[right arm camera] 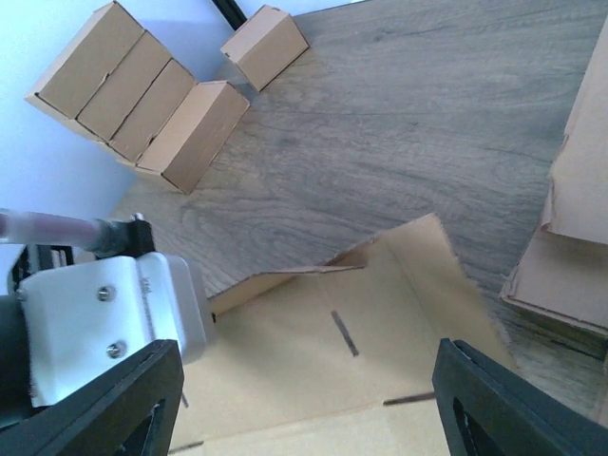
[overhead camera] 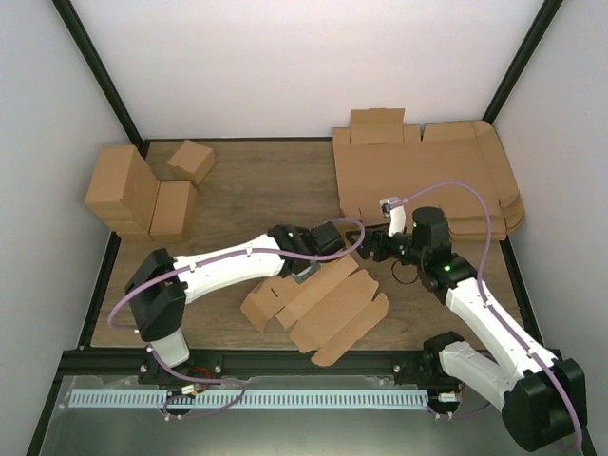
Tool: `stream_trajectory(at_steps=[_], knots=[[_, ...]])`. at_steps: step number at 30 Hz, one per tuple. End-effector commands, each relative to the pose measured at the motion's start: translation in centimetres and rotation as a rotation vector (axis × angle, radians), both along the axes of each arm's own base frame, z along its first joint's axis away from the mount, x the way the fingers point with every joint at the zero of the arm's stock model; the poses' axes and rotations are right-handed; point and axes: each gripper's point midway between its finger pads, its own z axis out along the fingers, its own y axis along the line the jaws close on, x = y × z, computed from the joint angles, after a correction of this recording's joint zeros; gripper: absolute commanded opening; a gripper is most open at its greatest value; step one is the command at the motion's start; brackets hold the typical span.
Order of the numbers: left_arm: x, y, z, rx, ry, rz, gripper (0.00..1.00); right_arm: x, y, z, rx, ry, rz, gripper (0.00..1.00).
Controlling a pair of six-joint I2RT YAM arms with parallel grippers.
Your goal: Fold the paper box
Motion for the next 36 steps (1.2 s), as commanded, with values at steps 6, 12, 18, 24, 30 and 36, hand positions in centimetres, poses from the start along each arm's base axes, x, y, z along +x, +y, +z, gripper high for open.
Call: stream_trajectory(at_steps=[6,12,18,24,30,36], knots=[[0.7,-2.5,3.4,0.126,-0.2,-0.194,0.04,-2.0,0.8,1.3,0.111,-0.072,0.067,0.75],[1.5,-2.9,5.0,0.141,-0.25,-0.213,0.04,-2.4,-0.4,0.5,0.168,-0.068,-0.025,0.75],[1.7,-2.6,5.6,0.192,-0.295,-0.26,0.04,-2.9,-1.0,0.7,0.159,-0.175,-0.029,0.73],[1.8,-1.4,5.0,0.27,-0.354,-0.339,0.04,-4.2,-2.1,2.4,0.169,-0.395,-0.042,0.82],[2.1,-1.2,5.2,0.285,-0.378,-0.331,0.04,-4.7,-2.6,2.9,0.28,-0.36,-0.086,0.88],[2.3,-0.8,5.4,0.309,-0.423,-0.308,0.04,-3.4,-2.6,1.6,0.271,-0.228,-0.137,0.67]])
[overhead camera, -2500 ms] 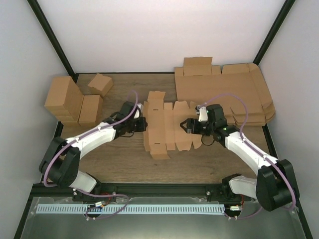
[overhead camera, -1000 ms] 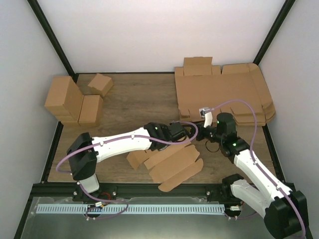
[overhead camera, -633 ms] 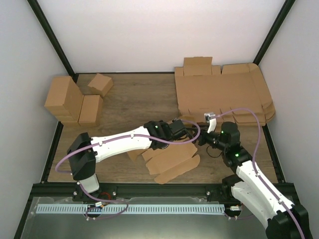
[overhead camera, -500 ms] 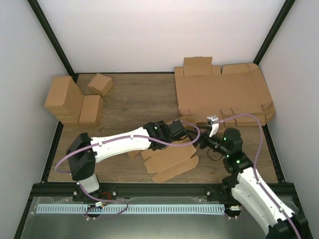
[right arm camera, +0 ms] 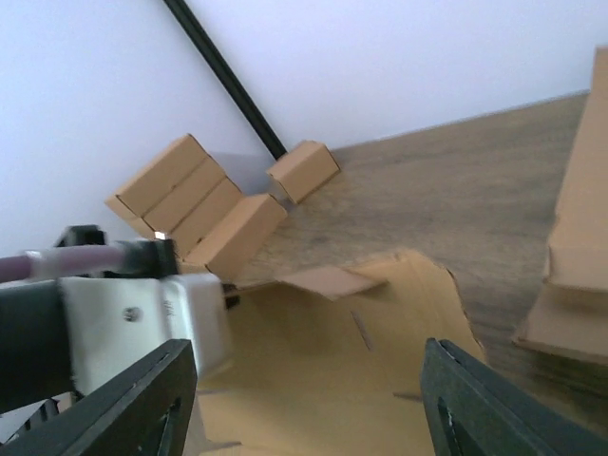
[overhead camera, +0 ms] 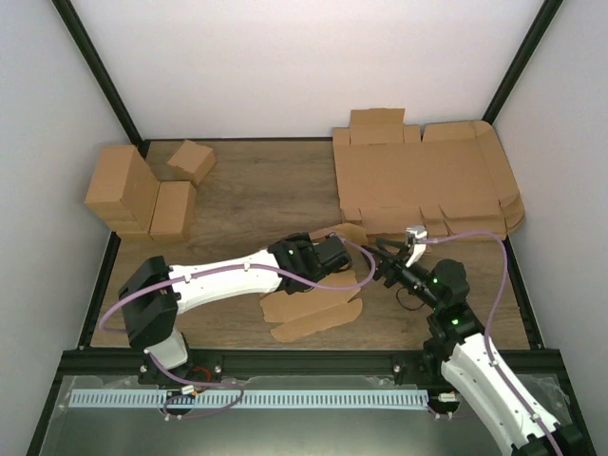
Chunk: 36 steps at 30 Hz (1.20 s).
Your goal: Fold the paper box
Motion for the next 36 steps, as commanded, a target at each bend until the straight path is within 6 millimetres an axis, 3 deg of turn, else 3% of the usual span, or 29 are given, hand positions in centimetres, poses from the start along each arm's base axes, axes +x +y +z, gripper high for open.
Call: stream_trajectory(at_steps=[1,5,11,13,16,17,23,28,36], knots=[[0.3,0.5,0.7,0.021,-0.079,0.012,0.04,1.1,0.2,0.5,0.03,0.087,-0.015,0.68],[0.4,1.0,0.4,0.041,-0.126,0.029,0.04,2.4,0.7,-0.4,0.085,0.274,-0.034,0.7],[-0.1,0.6,0.0,-0.012,-0.135,0.032,0.04,3.2,2.6,-1.5,0.273,0.606,0.014,0.63],[-0.3,0.4,-0.4,-0.016,-0.124,0.025,0.04,3.5,3.2,-1.4,0.29,0.634,0.044,0.58],[-0.6,0.2,-1.1,-0.004,-0.118,0.022,0.04,4.0,3.9,-1.9,0.288,0.671,0.067,0.4],[-0.6,0.2,-1.3,0.004,-0.125,0.026,0.04,4.1,4.2,-1.9,0.282,0.682,0.084,0.38],[-0.7,0.3,-1.9,0.013,-0.153,0.05,0.04,4.2,5.5,-3.8,0.281,0.821,0.13,0.45],[-1.0,0.0,-2.2,0.002,-0.162,0.057,0.04,4.7,5.0,-3.2,0.33,0.801,0.089,0.55],[-1.1,0.0,-2.9,0.006,-0.161,0.08,0.04,4.3,5.5,-4.9,0.353,0.889,0.082,0.55]])
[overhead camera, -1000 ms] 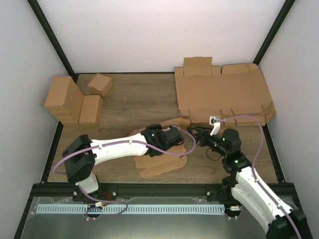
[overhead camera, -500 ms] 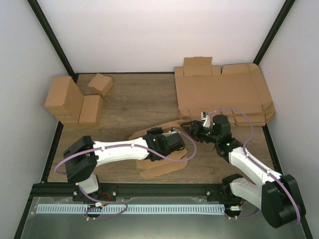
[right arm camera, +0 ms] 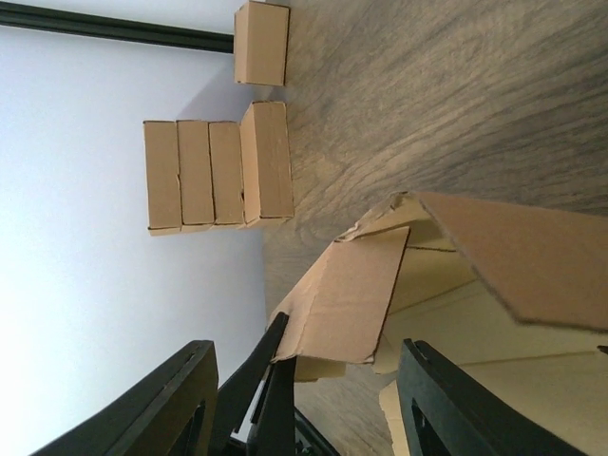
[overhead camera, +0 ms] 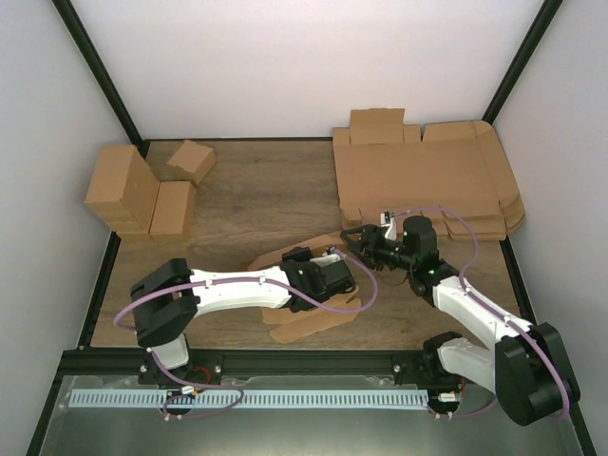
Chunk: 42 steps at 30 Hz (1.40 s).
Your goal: Fold the paper box
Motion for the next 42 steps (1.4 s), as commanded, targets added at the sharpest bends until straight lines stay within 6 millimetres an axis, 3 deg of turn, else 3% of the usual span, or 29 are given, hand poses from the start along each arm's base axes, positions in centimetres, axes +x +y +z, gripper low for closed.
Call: stream_trajectory(at_steps=[1,13,31,34,39,42], knots=[[-0.1,0.0,-0.7,-0.01,-0.011,0.027,0.04,-0.3,0.8,-0.2,0.039,0.045,0.002,0.55],[-0.4,-0.4,-1.3,-0.004,-0.012,0.033,0.04,-0.1,0.5,-1.9,0.081,0.156,-0.097,0.49],[-0.5,-1.0,-1.7,-0.014,-0.016,0.041,0.04,0.5,1.9,-2.8,0.104,0.212,-0.08,0.44],[-0.6,-1.2,-1.7,-0.018,-0.017,0.041,0.04,0.5,2.1,-2.9,0.112,0.219,-0.08,0.38],[-0.7,-1.2,-1.7,-0.016,-0.007,0.038,0.05,0.9,2.0,-2.4,0.113,0.199,-0.091,0.18],[-1.3,-1.1,-2.3,-0.009,0.04,0.03,0.07,1.0,2.1,-2.2,0.098,0.19,-0.083,0.1]])
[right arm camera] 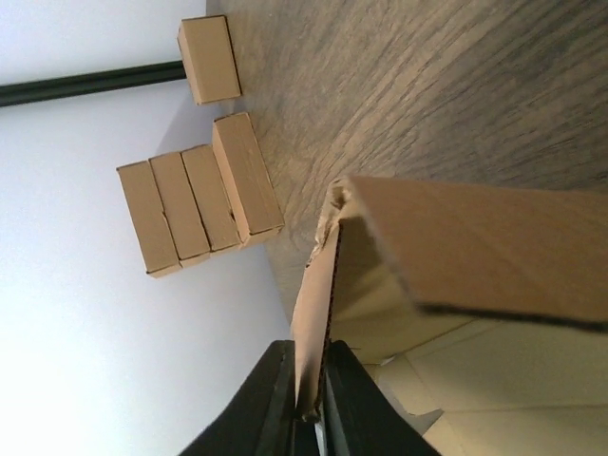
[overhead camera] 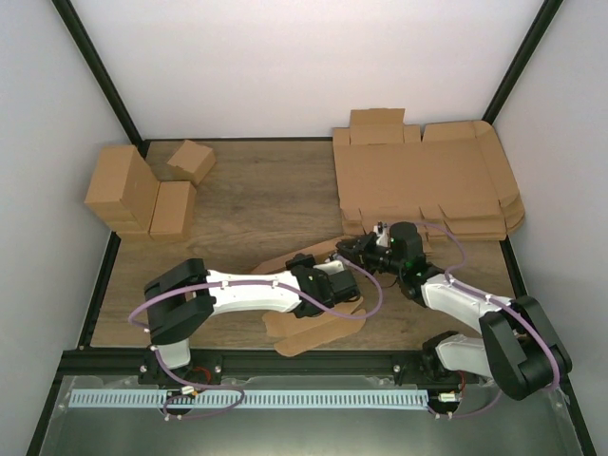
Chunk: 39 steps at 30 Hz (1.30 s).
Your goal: Fold the paper box
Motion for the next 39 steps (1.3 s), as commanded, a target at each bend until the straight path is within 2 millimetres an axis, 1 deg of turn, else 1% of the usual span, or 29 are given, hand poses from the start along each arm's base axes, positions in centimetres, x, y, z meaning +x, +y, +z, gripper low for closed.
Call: stream_trajectory(at_steps=[1,3,4,5,7,10,11,14,15,18,21,22,23,25,30,33,36,39], knots=[[-0.7,-0.7,-0.1,-0.033,0.059,-0.003,0.08,0.7,0.5,1.7,0.003,-0.052,0.007,0.09],[-1.4,-1.1,-0.1,-0.057,0.124,-0.016,0.14,0.7,0.5,1.5,-0.003,-0.051,0.007,0.06],[-1.9,-1.3,-0.3,-0.065,0.171,-0.029,0.18,0.7,0.4,1.6,-0.01,-0.056,0.006,0.04],[-2.4,-1.5,-0.5,-0.071,0.216,-0.042,0.24,0.8,0.4,1.7,-0.021,-0.067,0.007,0.03],[-3.1,-1.5,-0.6,-0.072,0.274,-0.045,0.46,1.1,0.1,2.1,-0.05,-0.086,-0.006,0.01],[-3.9,-1.7,0.0,-0.104,0.331,-0.042,0.88,1.3,-0.3,2.4,-0.073,-0.108,-0.028,0.01],[-4.2,-1.9,0.5,-0.128,0.348,-0.046,0.99,1.3,-0.3,2.5,-0.073,-0.109,-0.027,0.01],[-4.8,-3.1,3.0,-0.27,0.394,-0.062,1.0,1.1,-0.1,2.1,-0.075,-0.108,-0.009,0.01],[-5.1,-3.8,4.0,-0.346,0.432,-0.074,1.0,1.0,0.0,2.0,-0.075,-0.108,0.001,0.01],[-4.8,-4.8,7.7,-0.589,0.564,-0.085,1.0,0.9,0.0,1.9,-0.082,-0.132,0.016,0.01],[-3.7,-4.3,11.0,-0.769,0.654,-0.109,1.0,0.6,-0.1,2.1,-0.097,-0.168,0.028,0.01],[-3.3,-3.8,11.6,-0.808,0.683,-0.116,1.0,0.5,-0.1,2.1,-0.102,-0.178,0.037,0.01],[-3.1,-3.4,11.7,-0.837,0.727,-0.122,1.0,0.5,0.0,2.3,-0.107,-0.193,0.045,0.01],[-2.6,-2.7,11.2,-0.873,0.825,-0.125,1.0,0.2,0.1,2.4,-0.112,-0.218,0.067,0.01],[-0.3,-1.2,8.7,-0.97,1.02,-0.075,1.0,-0.4,0.1,2.9,-0.138,-0.282,0.105,0.02],[-0.3,-1.5,7.6,-0.981,1.093,-0.104,1.0,-0.6,0.0,2.8,-0.156,-0.299,0.123,0.02],[-0.3,-1.7,5.7,-0.955,1.13,-0.092,1.0,-0.8,0.0,2.5,-0.157,-0.307,0.134,0.02],[-0.5,-1.6,4.0,-0.918,1.173,-0.071,0.94,-1.0,0.2,2.3,-0.153,-0.314,0.145,0.02]])
